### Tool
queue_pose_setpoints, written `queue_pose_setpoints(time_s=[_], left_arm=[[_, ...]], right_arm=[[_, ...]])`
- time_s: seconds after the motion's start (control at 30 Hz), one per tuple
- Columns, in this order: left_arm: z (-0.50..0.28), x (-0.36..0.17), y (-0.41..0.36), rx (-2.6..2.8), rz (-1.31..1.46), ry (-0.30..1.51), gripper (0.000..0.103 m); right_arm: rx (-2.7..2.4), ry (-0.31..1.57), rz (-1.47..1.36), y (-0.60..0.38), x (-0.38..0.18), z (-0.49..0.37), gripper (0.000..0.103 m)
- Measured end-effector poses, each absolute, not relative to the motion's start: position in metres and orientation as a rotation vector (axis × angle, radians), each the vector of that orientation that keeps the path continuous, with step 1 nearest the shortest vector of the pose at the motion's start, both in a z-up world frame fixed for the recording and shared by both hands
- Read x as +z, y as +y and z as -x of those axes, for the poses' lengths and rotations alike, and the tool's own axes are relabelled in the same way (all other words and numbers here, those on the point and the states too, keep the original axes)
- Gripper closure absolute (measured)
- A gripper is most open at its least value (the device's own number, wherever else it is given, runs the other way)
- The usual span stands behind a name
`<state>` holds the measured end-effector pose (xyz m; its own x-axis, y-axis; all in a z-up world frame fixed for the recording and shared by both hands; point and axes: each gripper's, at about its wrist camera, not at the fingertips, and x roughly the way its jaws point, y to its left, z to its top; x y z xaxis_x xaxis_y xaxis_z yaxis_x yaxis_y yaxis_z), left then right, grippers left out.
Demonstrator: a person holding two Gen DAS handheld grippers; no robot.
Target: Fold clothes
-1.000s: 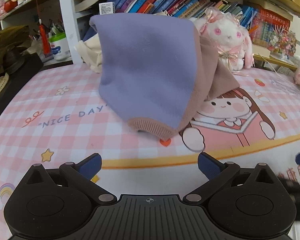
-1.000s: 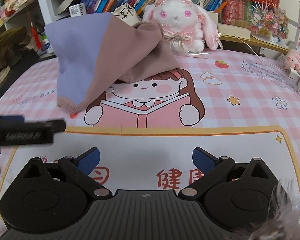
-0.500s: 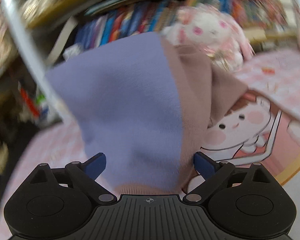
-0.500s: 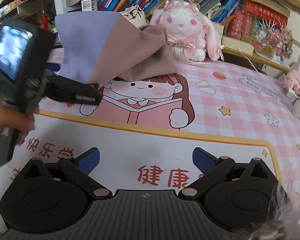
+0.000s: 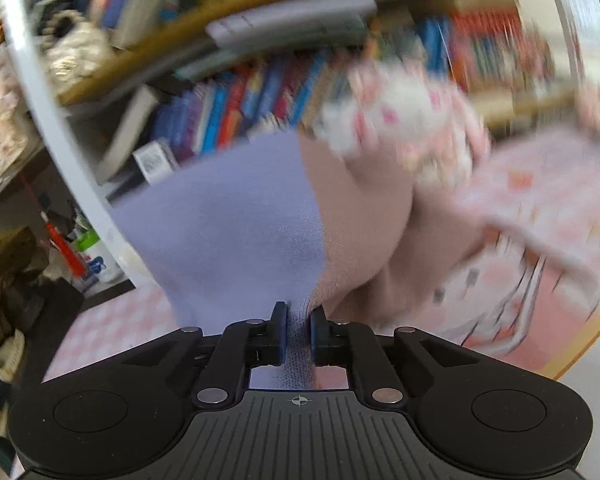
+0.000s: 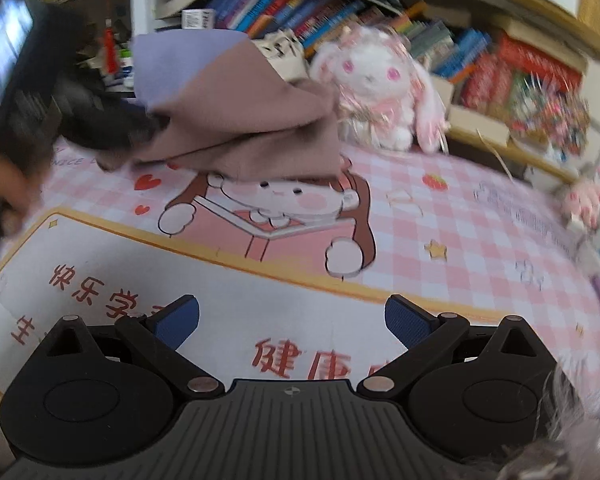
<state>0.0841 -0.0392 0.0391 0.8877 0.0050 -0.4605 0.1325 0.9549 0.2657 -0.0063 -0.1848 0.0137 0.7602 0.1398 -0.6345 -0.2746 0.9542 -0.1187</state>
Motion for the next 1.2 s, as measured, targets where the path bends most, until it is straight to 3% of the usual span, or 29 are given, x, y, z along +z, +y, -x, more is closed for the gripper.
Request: queue_pose_setpoints(time_s=[0.23,0.5,0.53,0.57,0.6,0.63,0.67,0.77,0.8,0.83,1.2], left_arm=[[-0.018,0.116,-0.021,-0.121,-0.073,0.315,0.094],[0.037,0.137,0.001,-0.134,0.093,0.277,0.094],[0.043,0.137,0.005,-0.128,0.113,0.277,0.094],[0.046,0.137,0.012,-0.107,0.138,0.278,0.094],[0.05,0.137,0.02,-0.084,0.165,0.278,0.094],[0.049,0.137,0.026,-0.073,0.187,0.276,0.094],[0.048,0.138,0.033,-0.063,0.208,0.274,0.094],[0.044,0.139,0.052,-0.034,0.272,0.266,0.095],[0.042,0.14,0.059,-0.025,0.293,0.263,0.102],[0.039,0.141,0.061,-0.04,0.294,0.259,0.103],[-0.034,0.127,0.051,-0.171,0.228,0.352,0.103]], right_arm=[[0.351,0.52,0.378,-0.169,0.024,0.005,0.002],[0.593,0.35,0.511,-0.127,0.033,0.006,0.005],[0.636,0.345,0.511,-0.123,0.034,0.007,0.019],[0.679,0.348,0.51,-0.119,0.035,0.008,0.049],[0.721,0.366,0.505,-0.116,0.036,0.009,0.066],[0.762,0.388,0.496,-0.113,0.037,0.01,0.092],[0.8,0.419,0.479,-0.111,0.037,0.01,0.098],[0.889,0.461,0.4,-0.113,0.041,0.015,0.101],[0.887,0.463,0.379,-0.115,0.043,0.015,0.101],[0.864,0.465,0.352,-0.118,0.046,0.012,0.101],[0.678,0.556,0.199,-0.155,0.061,-0.013,0.1]])
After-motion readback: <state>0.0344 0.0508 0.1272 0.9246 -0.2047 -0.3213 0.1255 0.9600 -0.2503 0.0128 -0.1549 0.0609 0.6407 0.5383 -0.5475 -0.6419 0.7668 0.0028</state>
